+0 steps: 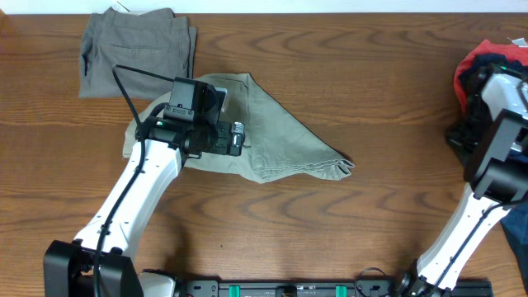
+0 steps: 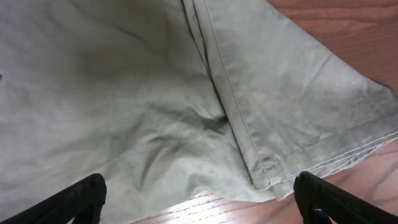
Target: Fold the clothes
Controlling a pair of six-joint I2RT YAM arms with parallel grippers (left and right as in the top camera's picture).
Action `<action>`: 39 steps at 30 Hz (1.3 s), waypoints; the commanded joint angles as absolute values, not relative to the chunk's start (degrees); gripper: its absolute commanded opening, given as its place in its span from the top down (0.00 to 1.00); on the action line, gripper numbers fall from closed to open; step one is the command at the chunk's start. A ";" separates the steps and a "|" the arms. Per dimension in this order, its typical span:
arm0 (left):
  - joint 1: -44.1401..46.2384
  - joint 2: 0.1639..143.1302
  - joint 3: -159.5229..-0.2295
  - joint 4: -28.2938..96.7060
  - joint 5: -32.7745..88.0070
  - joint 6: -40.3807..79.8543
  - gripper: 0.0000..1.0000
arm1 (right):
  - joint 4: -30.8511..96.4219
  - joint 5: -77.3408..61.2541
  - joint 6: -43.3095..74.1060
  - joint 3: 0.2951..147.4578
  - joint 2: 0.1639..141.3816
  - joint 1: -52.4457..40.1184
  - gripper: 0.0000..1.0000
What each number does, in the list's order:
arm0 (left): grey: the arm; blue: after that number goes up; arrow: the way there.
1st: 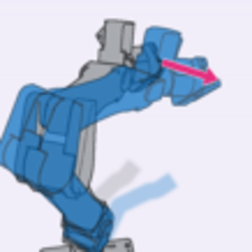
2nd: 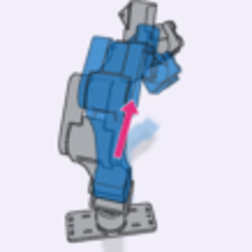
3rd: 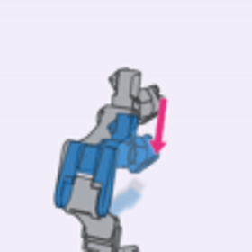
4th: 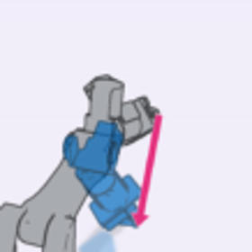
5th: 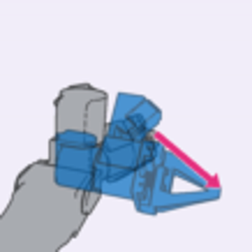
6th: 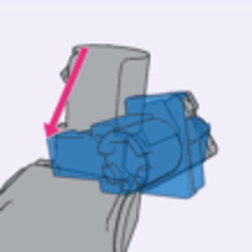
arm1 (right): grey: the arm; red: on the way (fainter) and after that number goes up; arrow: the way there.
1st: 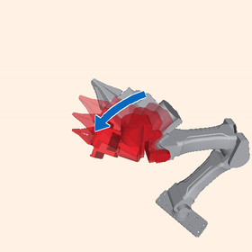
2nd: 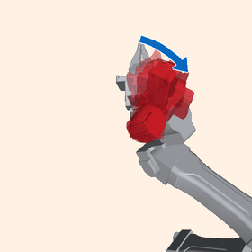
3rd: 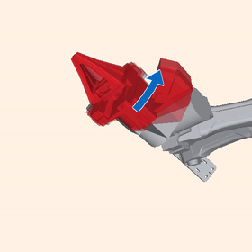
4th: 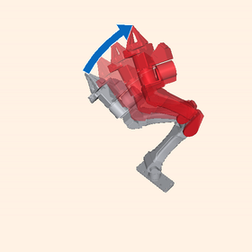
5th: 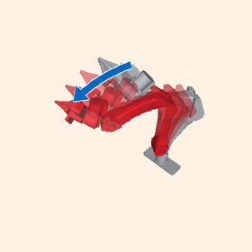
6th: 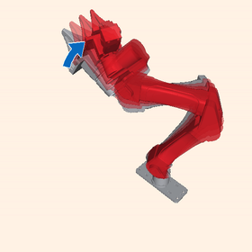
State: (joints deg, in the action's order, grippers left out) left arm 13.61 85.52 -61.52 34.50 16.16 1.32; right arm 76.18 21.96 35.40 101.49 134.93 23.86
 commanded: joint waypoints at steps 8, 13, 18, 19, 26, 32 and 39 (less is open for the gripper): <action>13.45 85.56 -61.71 34.70 16.25 1.39 0.02 | 76.86 21.65 37.12 108.14 133.08 32.03 0.99; 13.45 85.56 -61.71 34.70 16.25 1.39 0.02 | 76.90 16.78 33.54 112.64 125.58 31.79 0.99; 13.45 85.56 -61.71 34.70 16.25 1.39 0.02 | 74.94 7.29 28.01 115.20 114.93 30.63 0.99; 13.45 85.56 -61.71 34.70 16.25 1.39 0.02 | 74.52 5.89 27.73 115.20 112.84 30.44 0.97; 13.45 85.56 -61.71 34.70 16.25 1.39 0.02 | 74.59 -4.69 27.49 115.20 103.20 30.28 0.50; 13.45 85.56 -61.71 34.70 16.25 1.39 0.02 | 75.90 -15.33 25.41 115.20 101.27 30.30 0.01; 13.45 85.56 -61.71 33.63 16.25 1.39 0.02 | 77.62 -22.37 24.53 115.04 101.36 29.95 0.01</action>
State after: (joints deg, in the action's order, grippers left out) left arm 13.61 85.52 -61.52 33.76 16.16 1.32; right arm 76.99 -16.67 26.13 115.11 101.43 31.00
